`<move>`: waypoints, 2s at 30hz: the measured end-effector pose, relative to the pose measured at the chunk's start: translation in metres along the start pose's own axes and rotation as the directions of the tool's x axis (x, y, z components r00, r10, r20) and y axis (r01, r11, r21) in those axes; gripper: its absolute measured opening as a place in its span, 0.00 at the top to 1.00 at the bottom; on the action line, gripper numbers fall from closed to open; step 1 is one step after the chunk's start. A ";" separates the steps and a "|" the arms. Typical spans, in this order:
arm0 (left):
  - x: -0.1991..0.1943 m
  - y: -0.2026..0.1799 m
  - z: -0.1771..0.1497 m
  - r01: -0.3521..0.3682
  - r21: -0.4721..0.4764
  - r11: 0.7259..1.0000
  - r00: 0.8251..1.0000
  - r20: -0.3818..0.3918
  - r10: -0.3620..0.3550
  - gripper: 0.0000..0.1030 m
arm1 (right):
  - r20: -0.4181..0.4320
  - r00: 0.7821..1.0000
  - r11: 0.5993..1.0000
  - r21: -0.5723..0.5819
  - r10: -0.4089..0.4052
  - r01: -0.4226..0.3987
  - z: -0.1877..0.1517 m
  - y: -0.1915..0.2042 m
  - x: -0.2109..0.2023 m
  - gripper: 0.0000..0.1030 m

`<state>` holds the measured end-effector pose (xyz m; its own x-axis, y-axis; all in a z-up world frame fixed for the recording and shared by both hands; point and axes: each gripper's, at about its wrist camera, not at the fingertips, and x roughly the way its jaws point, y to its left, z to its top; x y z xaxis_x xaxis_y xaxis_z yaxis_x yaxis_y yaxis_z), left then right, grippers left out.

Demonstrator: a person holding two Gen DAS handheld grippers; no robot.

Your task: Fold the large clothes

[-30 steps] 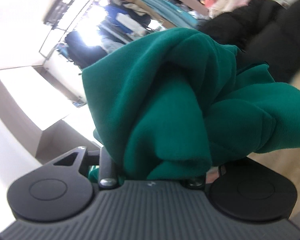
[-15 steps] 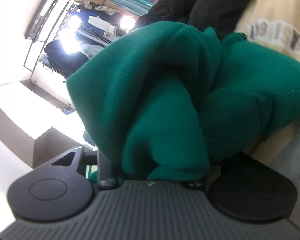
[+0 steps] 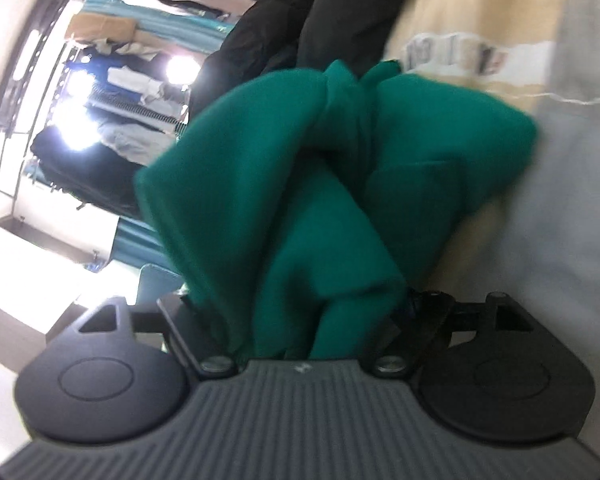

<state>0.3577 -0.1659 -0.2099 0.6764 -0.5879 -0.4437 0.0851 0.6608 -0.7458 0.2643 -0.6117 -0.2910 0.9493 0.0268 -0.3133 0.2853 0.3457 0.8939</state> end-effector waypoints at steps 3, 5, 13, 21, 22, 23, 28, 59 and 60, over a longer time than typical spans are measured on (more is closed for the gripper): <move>-0.036 -0.014 0.001 -0.024 0.083 0.996 0.999 0.023 0.022 0.25 | 0.030 0.999 1.000 -0.011 -0.011 0.012 0.001 0.006 -0.030 0.20; -0.059 -0.028 0.004 -0.026 0.127 0.992 0.999 0.038 0.021 0.25 | 0.056 0.998 0.999 -0.045 -0.002 0.005 0.003 0.018 -0.050 0.20; -0.156 -0.124 0.012 -0.030 0.359 0.933 0.990 0.139 -0.022 0.25 | 0.118 0.978 0.967 -0.208 0.171 -0.144 0.019 0.105 -0.120 0.20; -0.247 -0.201 -0.010 -0.067 0.570 0.819 0.972 0.224 -0.076 0.25 | 0.076 0.950 0.882 -0.399 0.304 -0.250 -0.001 0.195 -0.177 0.20; -0.256 -0.207 -0.015 -0.077 0.591 0.803 0.969 0.234 -0.079 0.25 | 0.067 0.948 0.864 -0.434 0.312 -0.255 -0.006 0.204 -0.184 0.20; -0.265 -0.213 -0.020 -0.089 0.607 0.790 0.966 0.245 -0.080 0.25 | 0.059 0.945 0.847 -0.465 0.321 -0.258 -0.012 0.211 -0.190 0.20; -0.300 -0.227 -0.041 -0.111 0.660 0.743 0.959 0.267 -0.093 0.25 | 0.021 0.948 0.763 -0.598 0.318 -0.243 -0.043 0.234 -0.218 0.20; -0.293 -0.145 -0.082 -0.164 0.620 0.767 0.979 0.198 0.049 0.25 | -0.011 1.000 0.456 -0.890 0.016 -0.017 -0.158 0.201 -0.229 0.21; -0.291 -0.144 -0.083 -0.165 0.620 0.767 0.979 0.197 0.051 0.25 | -0.010 1.000 0.460 -0.888 0.005 -0.011 -0.159 0.199 -0.228 0.21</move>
<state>0.0877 -0.1284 -0.0146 0.8108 -0.4496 -0.3747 0.4072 0.8932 -0.1906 0.0836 -0.4000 -0.0930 0.9493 0.0382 -0.3120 0.0031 0.9914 0.1307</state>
